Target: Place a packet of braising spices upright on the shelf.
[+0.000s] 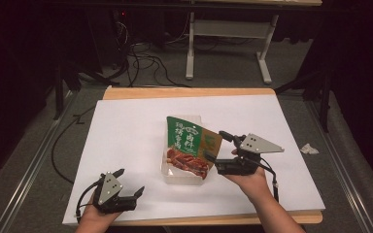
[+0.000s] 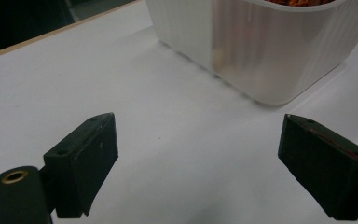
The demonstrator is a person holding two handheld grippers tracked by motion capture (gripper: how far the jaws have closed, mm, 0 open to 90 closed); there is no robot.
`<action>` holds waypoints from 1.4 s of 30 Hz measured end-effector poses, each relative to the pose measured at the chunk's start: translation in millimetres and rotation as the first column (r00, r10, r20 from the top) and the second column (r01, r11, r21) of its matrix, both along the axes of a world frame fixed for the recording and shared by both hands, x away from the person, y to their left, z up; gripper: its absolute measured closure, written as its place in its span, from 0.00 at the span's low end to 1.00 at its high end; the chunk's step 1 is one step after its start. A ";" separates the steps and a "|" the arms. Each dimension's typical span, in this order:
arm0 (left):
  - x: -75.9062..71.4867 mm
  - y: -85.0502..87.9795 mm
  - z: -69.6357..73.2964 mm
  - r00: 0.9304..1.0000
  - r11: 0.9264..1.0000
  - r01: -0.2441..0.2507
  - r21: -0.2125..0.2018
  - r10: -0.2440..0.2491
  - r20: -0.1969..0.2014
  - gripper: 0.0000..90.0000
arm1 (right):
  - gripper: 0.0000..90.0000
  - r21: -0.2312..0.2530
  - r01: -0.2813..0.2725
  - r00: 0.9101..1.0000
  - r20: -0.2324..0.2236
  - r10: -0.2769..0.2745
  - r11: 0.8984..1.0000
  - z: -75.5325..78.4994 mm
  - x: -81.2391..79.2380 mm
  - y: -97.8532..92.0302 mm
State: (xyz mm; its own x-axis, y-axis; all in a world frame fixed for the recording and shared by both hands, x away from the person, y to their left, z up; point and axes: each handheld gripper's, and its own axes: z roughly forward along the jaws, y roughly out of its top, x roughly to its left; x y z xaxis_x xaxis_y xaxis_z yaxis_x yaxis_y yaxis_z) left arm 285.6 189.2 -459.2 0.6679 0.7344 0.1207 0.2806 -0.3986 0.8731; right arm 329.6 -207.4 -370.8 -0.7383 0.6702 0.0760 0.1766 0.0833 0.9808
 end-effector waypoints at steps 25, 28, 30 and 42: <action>2.1 -0.9 -0.7 1.000 1.000 -0.020 -0.003 0.020 -0.001 0.14 | 0.17 -0.038 0.254 0.966 -0.029 -0.256 0.966 -26.0 -29.5 -117.2; 2.3 -1.0 -0.5 1.000 1.000 -0.021 -0.012 0.021 -0.005 0.14 | 0.16 -0.040 0.284 0.958 -0.030 -0.285 0.958 -30.0 -36.2 -132.1; 2.5 -1.1 0.1 1.000 1.000 -0.022 -0.020 0.022 -0.005 0.14 | 0.15 -0.041 0.296 0.954 -0.033 -0.297 0.954 -32.4 -39.8 -139.8; 3.3 -2.9 -1.7 1.000 1.000 -0.019 -0.003 0.019 -0.010 0.14 | 0.10 -0.058 0.287 0.955 -0.066 -0.290 0.956 -41.1 -37.0 -140.1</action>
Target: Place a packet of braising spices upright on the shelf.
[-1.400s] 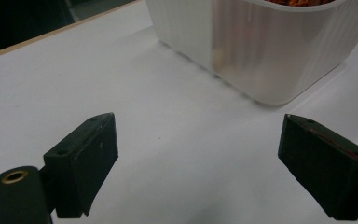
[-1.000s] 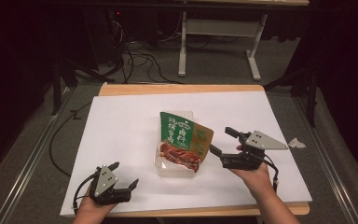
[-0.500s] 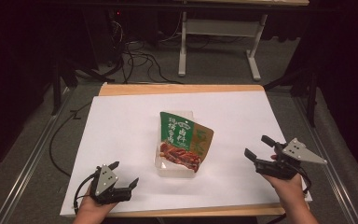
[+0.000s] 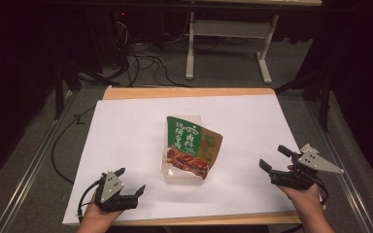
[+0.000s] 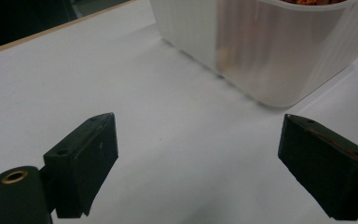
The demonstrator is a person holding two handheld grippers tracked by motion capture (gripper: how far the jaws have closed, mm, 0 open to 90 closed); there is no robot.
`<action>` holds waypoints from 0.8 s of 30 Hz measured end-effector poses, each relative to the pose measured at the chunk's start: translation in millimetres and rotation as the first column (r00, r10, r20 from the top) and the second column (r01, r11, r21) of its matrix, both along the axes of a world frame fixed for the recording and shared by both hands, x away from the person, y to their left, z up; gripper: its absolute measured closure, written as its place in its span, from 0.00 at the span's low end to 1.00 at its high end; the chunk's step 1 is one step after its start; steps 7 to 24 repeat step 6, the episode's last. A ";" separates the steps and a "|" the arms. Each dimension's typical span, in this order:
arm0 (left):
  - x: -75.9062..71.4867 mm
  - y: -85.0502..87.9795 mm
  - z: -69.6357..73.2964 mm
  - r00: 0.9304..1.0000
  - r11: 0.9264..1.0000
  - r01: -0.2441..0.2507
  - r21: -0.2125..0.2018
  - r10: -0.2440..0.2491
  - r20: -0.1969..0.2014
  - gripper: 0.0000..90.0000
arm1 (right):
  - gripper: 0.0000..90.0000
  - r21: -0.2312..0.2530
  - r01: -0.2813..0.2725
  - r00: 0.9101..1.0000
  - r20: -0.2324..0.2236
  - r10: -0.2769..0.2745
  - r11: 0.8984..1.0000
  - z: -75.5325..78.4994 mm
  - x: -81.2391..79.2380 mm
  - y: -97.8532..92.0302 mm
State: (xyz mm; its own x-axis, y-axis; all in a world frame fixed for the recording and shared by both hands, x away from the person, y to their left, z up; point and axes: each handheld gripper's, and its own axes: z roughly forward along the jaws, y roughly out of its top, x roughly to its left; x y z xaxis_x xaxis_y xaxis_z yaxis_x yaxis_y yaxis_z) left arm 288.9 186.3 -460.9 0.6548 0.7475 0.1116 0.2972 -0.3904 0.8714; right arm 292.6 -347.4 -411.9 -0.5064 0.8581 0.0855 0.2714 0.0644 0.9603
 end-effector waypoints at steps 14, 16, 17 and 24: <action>-1.5 2.0 1.0 1.000 1.000 -0.005 -0.005 0.006 0.005 0.14 | 0.10 0.005 0.002 1.000 -0.005 -0.002 1.000 -1.2 1.9 -0.1; -1.5 2.0 1.0 1.000 1.000 -0.005 -0.005 0.006 0.005 0.14 | 0.10 0.005 0.002 1.000 -0.005 -0.002 1.000 -1.2 1.9 -0.1; -1.5 2.0 1.0 1.000 1.000 -0.005 -0.005 0.006 0.005 0.14 | 0.10 0.005 0.002 1.000 -0.005 -0.002 1.000 -1.2 1.9 -0.1; -1.5 2.0 1.0 1.000 1.000 -0.005 -0.005 0.006 0.005 0.14 | 0.10 0.005 0.002 1.000 -0.005 -0.002 1.000 -1.2 1.9 -0.1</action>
